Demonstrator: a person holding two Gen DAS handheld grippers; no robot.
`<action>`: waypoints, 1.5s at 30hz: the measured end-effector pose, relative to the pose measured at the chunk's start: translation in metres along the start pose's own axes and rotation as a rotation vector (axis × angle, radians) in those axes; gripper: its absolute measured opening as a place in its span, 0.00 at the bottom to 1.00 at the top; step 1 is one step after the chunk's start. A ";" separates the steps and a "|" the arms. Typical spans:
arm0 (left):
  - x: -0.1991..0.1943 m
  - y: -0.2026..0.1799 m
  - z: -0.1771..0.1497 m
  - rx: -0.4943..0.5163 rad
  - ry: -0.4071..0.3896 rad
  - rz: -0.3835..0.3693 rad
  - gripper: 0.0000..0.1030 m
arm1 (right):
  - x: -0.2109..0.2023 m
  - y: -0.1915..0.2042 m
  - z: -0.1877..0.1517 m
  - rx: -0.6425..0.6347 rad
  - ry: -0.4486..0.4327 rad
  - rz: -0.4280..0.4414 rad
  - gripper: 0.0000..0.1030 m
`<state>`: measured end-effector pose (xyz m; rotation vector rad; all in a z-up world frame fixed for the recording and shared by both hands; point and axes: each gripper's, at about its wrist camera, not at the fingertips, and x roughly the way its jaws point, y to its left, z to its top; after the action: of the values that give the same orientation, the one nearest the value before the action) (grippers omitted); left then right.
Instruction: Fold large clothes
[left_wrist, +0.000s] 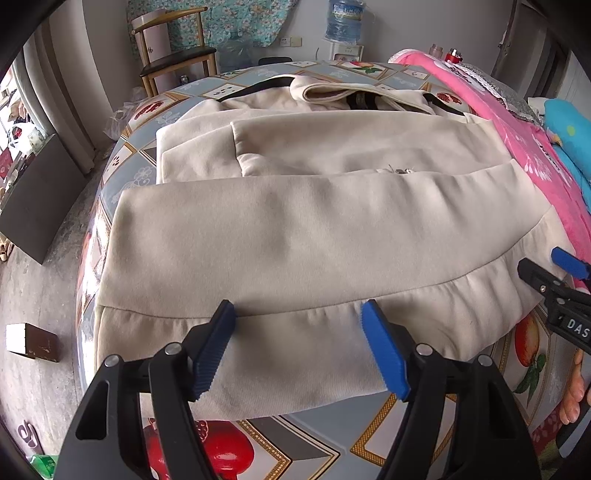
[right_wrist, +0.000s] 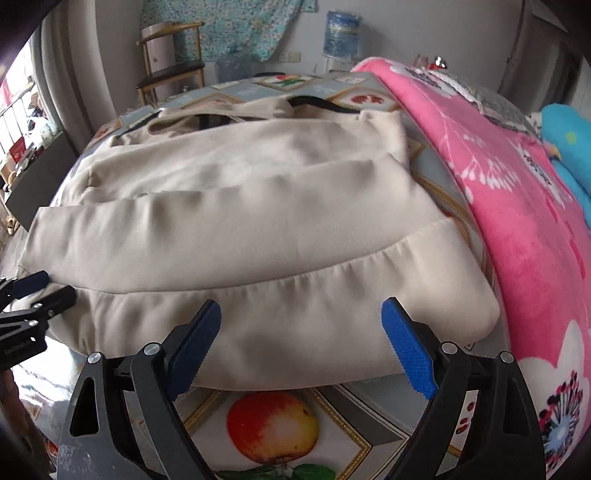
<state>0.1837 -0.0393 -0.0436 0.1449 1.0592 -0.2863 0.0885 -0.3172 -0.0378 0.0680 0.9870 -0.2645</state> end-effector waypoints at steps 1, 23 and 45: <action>0.000 0.000 0.000 0.001 0.000 0.002 0.68 | 0.009 -0.004 -0.004 0.010 0.029 0.004 0.84; 0.009 -0.016 -0.004 0.051 -0.013 0.023 0.90 | -0.008 -0.014 -0.005 0.104 -0.083 0.065 0.85; -0.047 0.082 -0.014 -0.082 -0.258 0.061 0.80 | 0.012 0.029 -0.013 -0.091 -0.049 0.182 0.90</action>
<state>0.1751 0.0504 -0.0113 0.0644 0.8080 -0.1994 0.0910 -0.2891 -0.0569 0.0678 0.9365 -0.0544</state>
